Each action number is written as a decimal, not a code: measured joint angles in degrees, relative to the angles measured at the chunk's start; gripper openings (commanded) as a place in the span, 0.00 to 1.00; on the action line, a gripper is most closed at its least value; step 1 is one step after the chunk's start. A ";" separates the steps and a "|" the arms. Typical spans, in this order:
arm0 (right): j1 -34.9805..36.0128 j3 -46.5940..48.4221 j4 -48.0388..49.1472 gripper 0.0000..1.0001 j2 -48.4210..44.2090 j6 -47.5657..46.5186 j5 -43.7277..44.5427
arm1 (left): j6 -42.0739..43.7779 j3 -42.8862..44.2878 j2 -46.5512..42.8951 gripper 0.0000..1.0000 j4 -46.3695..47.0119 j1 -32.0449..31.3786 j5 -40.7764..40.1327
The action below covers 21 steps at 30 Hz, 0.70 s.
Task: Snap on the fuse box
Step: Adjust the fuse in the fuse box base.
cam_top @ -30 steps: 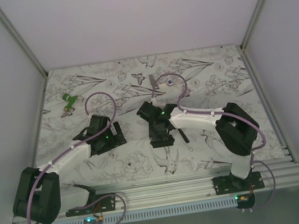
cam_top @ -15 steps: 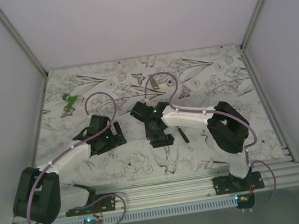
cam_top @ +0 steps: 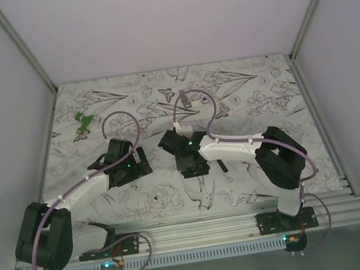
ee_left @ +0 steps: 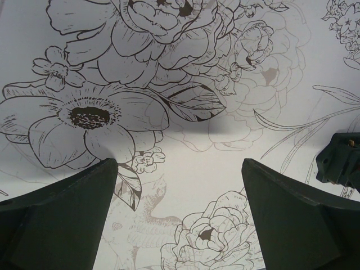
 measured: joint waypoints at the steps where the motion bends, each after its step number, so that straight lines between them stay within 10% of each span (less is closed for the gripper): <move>1: 0.00 -1.03 1.11 0.00 -0.63 -0.11 0.02 | 0.00 0.00 0.00 1.00 0.00 0.00 0.00; 21: 0.13 -1.81 -3.69 0.34 -5.29 -9.75 -2.16 | -0.59 -0.98 -1.46 1.00 0.35 0.00 1.60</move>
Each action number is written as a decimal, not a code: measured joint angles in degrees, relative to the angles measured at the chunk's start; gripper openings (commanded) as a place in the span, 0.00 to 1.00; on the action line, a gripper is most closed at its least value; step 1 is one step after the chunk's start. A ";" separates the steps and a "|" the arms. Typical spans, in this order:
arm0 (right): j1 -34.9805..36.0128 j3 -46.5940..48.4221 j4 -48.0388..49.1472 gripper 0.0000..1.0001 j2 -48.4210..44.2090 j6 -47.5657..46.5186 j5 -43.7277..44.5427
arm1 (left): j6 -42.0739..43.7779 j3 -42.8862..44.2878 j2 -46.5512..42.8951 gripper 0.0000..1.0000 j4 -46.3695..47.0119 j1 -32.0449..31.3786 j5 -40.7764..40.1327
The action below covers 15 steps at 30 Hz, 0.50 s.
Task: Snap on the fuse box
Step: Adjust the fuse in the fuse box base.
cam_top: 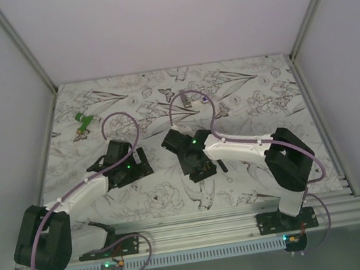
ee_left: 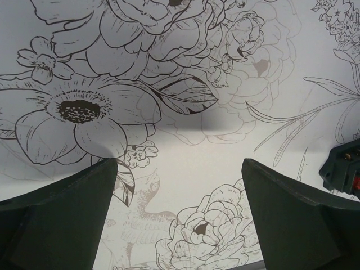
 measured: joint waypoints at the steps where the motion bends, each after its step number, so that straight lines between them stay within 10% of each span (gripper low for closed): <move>1: 0.00 0.35 0.00 0.34 -0.09 -0.33 -0.17 | 0.00 0.00 0.00 1.00 0.00 0.00 0.17; 15: -3.02 -4.20 2.89 0.16 -4.48 -1.01 -4.07 | -0.39 1.22 3.58 0.98 3.41 -0.02 11.63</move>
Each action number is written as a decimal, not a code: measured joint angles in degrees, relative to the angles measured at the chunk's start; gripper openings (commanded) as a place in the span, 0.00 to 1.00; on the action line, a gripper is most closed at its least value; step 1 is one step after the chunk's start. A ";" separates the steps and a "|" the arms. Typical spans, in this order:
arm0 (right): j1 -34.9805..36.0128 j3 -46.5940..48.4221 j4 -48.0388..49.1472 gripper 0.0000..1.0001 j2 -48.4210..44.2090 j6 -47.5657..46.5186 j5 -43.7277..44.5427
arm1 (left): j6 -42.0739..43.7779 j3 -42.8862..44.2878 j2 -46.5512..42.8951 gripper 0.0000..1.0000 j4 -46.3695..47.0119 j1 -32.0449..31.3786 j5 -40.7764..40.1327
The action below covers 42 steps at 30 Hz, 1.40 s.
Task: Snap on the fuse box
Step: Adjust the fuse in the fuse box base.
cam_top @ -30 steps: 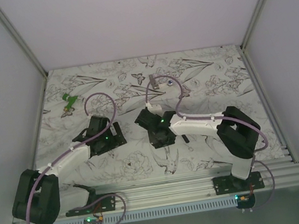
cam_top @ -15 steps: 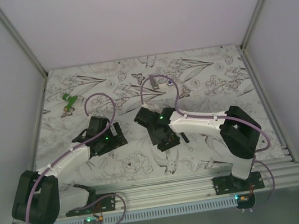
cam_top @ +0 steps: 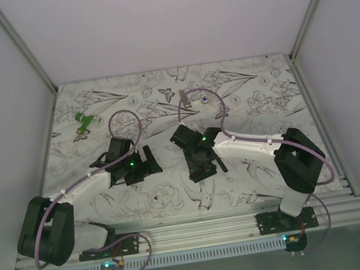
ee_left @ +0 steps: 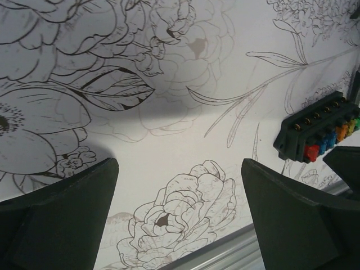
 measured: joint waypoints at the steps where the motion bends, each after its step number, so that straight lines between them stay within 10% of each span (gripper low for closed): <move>1: -0.24 -0.20 0.17 0.15 0.00 0.00 -0.26 | -0.02 0.13 0.28 0.98 0.13 0.00 0.59; 42: -5.92 -3.52 4.50 0.00 1.44 3.89 -11.69 | -0.24 1.09 3.08 0.99 2.73 -0.44 4.85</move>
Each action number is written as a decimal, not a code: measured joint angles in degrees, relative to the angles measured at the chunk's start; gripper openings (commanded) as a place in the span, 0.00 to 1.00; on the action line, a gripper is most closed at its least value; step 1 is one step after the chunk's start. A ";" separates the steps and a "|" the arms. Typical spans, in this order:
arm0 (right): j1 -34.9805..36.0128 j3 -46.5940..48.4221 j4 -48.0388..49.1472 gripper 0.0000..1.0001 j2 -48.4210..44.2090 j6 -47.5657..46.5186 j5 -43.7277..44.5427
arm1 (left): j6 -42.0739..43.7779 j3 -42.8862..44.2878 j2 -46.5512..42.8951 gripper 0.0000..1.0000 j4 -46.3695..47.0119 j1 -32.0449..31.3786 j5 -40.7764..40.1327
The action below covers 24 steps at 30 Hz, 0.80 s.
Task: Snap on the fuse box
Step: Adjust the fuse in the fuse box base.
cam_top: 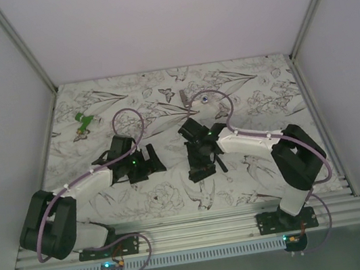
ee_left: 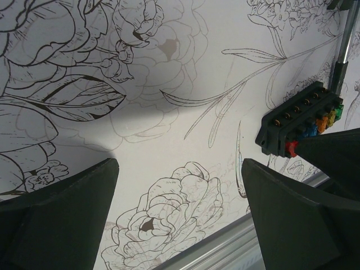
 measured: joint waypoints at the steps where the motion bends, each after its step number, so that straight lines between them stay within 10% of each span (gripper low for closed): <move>1: -0.15 -0.26 0.31 0.00 -0.02 0.11 -0.50 | 0.00 0.00 0.00 0.99 0.00 0.00 -0.02; 18: -1.51 -2.08 2.73 0.00 -0.68 0.81 -2.54 | 0.02 0.00 0.02 0.93 0.09 0.00 0.09; 24: 0.42 -0.52 2.25 0.14 -1.07 -4.85 -1.05 | 0.31 0.00 0.04 0.88 -0.07 -2.10 1.20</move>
